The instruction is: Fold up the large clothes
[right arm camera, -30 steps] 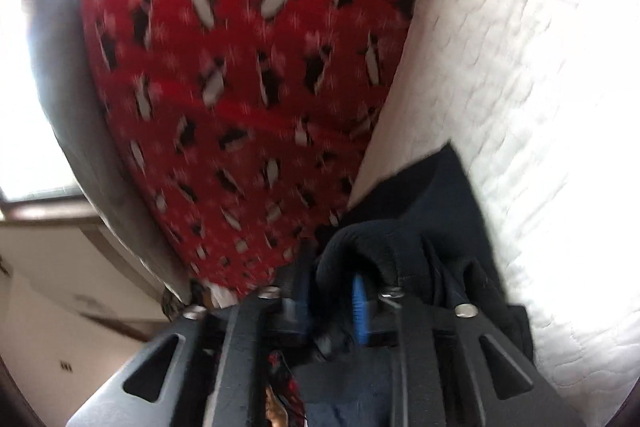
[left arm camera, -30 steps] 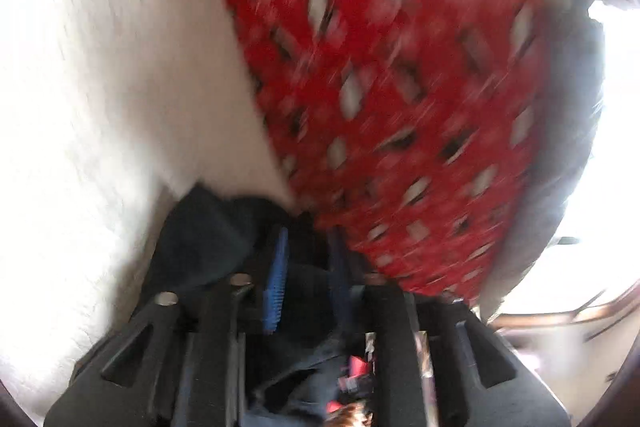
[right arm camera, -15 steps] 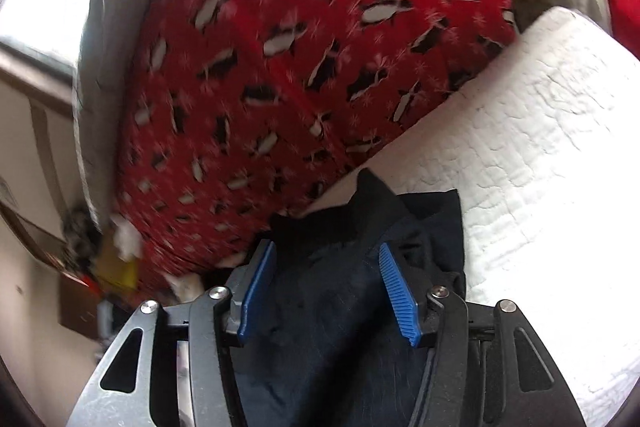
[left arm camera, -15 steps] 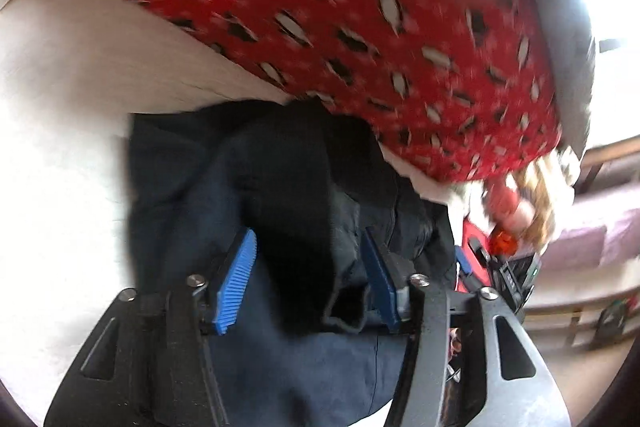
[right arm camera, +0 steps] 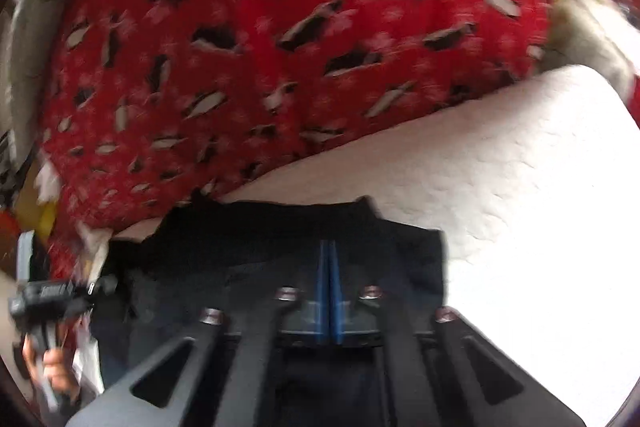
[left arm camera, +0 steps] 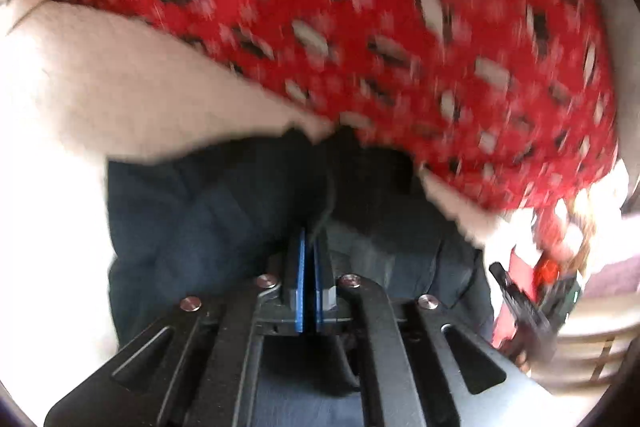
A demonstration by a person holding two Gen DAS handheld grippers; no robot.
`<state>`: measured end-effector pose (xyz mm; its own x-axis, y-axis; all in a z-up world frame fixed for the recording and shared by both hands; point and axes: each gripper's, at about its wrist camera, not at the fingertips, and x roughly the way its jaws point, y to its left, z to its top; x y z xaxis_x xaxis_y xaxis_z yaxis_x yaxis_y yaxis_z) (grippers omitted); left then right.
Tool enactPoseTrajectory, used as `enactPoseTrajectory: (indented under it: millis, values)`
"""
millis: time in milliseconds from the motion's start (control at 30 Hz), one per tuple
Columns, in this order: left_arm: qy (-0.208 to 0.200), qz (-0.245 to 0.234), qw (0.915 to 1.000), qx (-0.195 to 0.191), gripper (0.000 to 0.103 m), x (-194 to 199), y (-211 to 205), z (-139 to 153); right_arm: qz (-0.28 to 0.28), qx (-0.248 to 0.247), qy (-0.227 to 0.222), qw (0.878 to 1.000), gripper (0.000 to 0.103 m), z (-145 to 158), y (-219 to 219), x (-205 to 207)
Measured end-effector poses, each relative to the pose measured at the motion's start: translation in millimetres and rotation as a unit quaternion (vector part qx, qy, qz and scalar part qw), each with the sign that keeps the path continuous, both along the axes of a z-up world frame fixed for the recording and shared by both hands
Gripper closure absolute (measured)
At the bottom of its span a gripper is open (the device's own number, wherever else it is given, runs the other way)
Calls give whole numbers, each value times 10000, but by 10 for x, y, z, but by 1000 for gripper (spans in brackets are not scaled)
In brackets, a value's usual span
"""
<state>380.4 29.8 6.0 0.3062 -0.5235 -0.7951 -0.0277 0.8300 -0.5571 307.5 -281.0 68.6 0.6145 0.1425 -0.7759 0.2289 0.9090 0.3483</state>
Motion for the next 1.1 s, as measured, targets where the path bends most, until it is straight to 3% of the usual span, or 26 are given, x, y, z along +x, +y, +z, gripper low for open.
enactPoseTrajectory:
  millis: [100,133,200,233,267,300,333,400,433,500,533,600,667,700,733,767,900,1000,1067,1100]
  values:
    - [-148,861,9952,-437,101,211,379,63,-142,544,-971,9937,103,231,-179,-105]
    - [-67,1075,9928,-527,101,279,476,38,-347,683,-1062,9914,103,246,-271,-120]
    - [243,1190,9864,-1106,101,391,689,-71,-544,675,-810,9929,93,185,-378,-78]
    - [305,1089,9855,-1263,101,408,701,-90,-535,637,-554,9950,82,117,-394,-44]
    - [289,835,9875,-1305,101,405,674,-70,-454,627,-200,9968,61,23,-395,-3]
    - [239,673,9904,-1182,101,388,624,-48,-361,596,134,9975,56,-80,-379,23]
    - [205,506,9937,-979,97,363,554,-13,-297,544,232,9978,55,-134,-351,28]
    - [265,171,9964,-785,73,309,380,-8,-136,475,230,9985,55,-234,-282,32]
    - [360,15,9965,-753,52,289,291,-30,-123,438,246,9987,55,-275,-243,38]
    - [423,-221,9976,-502,48,241,98,-54,-122,281,207,9993,67,-294,-184,48]
    - [373,-327,9982,-341,48,219,29,-51,-112,137,110,9998,95,-254,-155,41]
    - [128,-329,9992,174,48,183,-62,-43,-125,116,-225,9996,96,-115,-146,-31]
    - [-196,5,9965,811,48,195,-45,-44,-359,360,-817,9954,97,73,-254,-94]
    - [-223,159,9954,922,48,208,14,-71,-564,575,-1035,9914,97,124,-369,-146]
    - [-188,245,9959,855,48,227,81,-96,-707,747,-1021,9894,97,103,-459,-152]
    - [-67,276,9981,555,48,250,180,-163,-833,866,-802,9895,97,12,-548,-129]
    - [0,192,9998,-61,48,301,467,-230,-770,822,-320,9931,94,-252,-602,-125]
    - [125,-132,9987,-470,44,345,529,-255,-856,1691,-355,9812,85,-418,-711,-209]
    - [223,-391,9983,-369,44,332,500,-279,-862,1925,-365,9768,67,-479,-736,-260]
    - [231,-539,9980,-219,44,312,473,-281,-813,1948,-373,9768,63,-493,-729,-278]
